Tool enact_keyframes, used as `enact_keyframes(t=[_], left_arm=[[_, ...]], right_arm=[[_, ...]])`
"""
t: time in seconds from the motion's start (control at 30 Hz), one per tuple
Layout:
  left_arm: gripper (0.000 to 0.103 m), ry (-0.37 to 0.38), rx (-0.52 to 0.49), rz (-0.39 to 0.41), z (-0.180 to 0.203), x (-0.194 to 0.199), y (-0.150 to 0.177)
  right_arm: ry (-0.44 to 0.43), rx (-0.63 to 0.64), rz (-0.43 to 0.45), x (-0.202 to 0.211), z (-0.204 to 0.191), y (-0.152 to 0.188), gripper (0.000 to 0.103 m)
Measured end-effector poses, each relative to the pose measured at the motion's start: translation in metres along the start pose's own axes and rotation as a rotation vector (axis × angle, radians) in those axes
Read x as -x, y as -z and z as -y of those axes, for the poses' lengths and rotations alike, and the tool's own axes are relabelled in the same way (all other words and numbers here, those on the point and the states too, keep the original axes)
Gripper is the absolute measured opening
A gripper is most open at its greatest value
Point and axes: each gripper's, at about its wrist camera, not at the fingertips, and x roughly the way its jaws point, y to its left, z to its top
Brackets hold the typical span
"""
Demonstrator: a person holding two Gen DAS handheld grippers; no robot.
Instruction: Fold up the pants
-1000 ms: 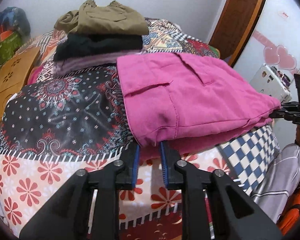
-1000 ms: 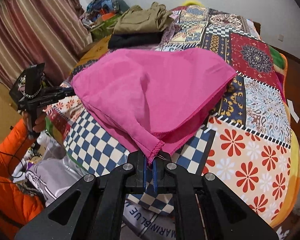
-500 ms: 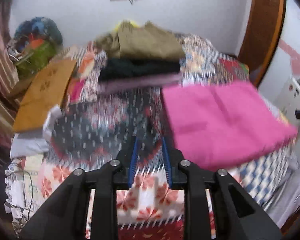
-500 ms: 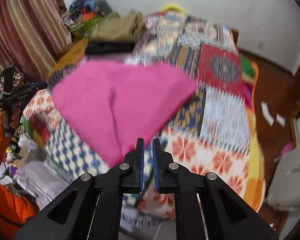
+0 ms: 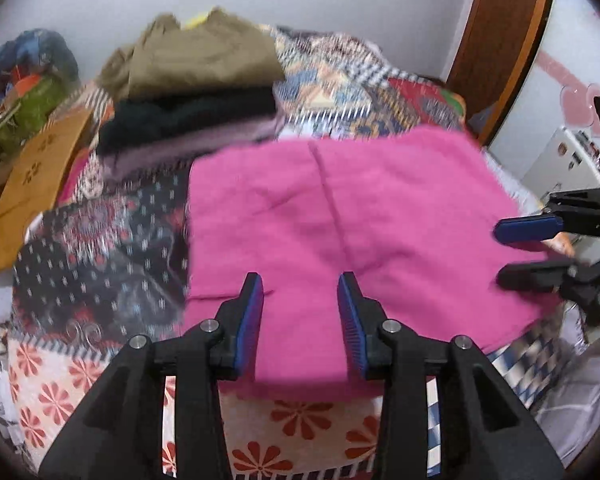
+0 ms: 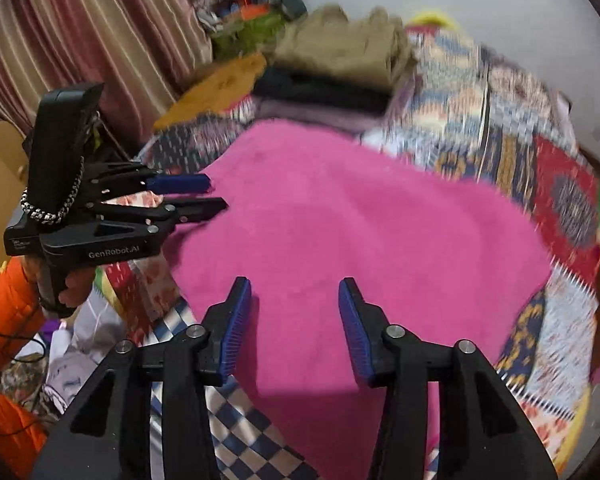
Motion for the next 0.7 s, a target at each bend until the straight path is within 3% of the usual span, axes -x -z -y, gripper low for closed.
enact_keyframes(t=[0.17,0.33,0.47,0.6,0.7], left_arm=[[0.049,0.004,0.028,-0.01,-0.014,-0.006,0.019],[0.051,-0.038,0.008,-0.019,-0.02,-0.007,0.026],[0.06,-0.065,-0.003,-0.032,-0.031,0.001,0.029],[0.059,-0.073,0.02,0.006,-0.045,0.025,0.009],[0.06,-0.064,0.03,0.065,-0.048,0.044,-0.026]], right_arm=[[-0.02,-0.069,-0.039,0.008,0.028,0.031,0.029],[0.055,-0.12,-0.072,0.026,0.047,0.053,0.029],[0.141,-0.164,-0.092,0.043,0.067,0.061,0.03],[0.162,-0.178,0.036,0.073,0.074,0.04,0.033],[0.183,-0.132,0.137,0.078,0.067,0.009,0.033]])
